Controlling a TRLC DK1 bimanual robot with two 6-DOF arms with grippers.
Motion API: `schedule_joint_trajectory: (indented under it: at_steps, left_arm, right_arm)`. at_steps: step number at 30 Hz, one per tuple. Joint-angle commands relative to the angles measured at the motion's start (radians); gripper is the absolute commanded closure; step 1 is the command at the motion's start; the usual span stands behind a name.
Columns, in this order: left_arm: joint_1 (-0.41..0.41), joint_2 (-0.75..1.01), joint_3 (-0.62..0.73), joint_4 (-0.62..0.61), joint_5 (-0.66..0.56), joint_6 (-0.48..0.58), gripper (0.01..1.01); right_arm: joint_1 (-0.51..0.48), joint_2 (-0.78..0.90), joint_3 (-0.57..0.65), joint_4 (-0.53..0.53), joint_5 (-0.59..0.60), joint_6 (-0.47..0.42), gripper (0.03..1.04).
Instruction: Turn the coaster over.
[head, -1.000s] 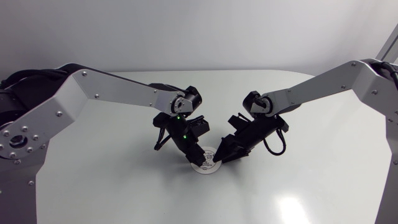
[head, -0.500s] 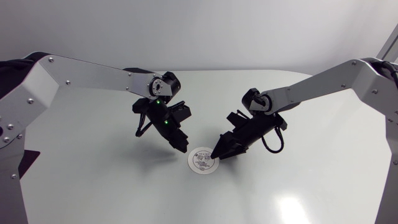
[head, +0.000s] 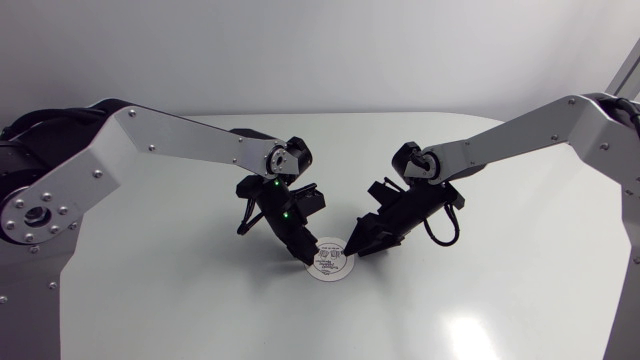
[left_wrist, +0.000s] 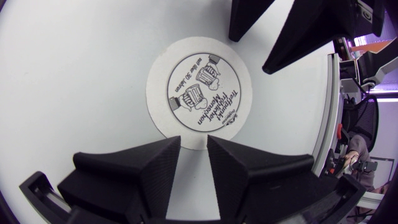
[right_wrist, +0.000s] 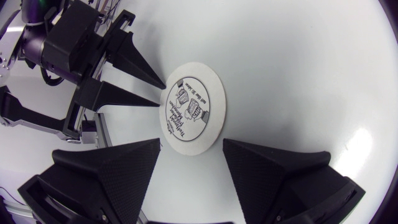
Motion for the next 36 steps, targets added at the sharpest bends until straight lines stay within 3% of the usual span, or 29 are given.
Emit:
schedule_joint_trajectory:
  at_steps: [1, 14, 32, 36]
  left_arm:
    - [0.009, 0.052, 0.002, -0.004, -0.004, 0.023, 0.697]
    - [-0.056, 0.076, 0.037, 0.001, 0.067, -0.002, 0.698]
    - [-0.065, 0.024, -0.017, 0.036, 0.08, -0.016, 0.698]
    - [-0.017, -0.076, -0.001, -0.017, 0.079, 0.0, 0.698]
  right_arm:
    - [-0.01, -0.002, -0.031, 0.006, 0.009, 0.022, 0.32]
    - [-0.005, -0.005, -0.088, 0.031, 0.018, 0.038, 0.32]
    - [0.035, -0.017, -0.053, 0.005, -0.062, 0.035, 0.32]
    - [0.03, -0.014, -0.059, 0.011, -0.053, 0.032, 0.32]
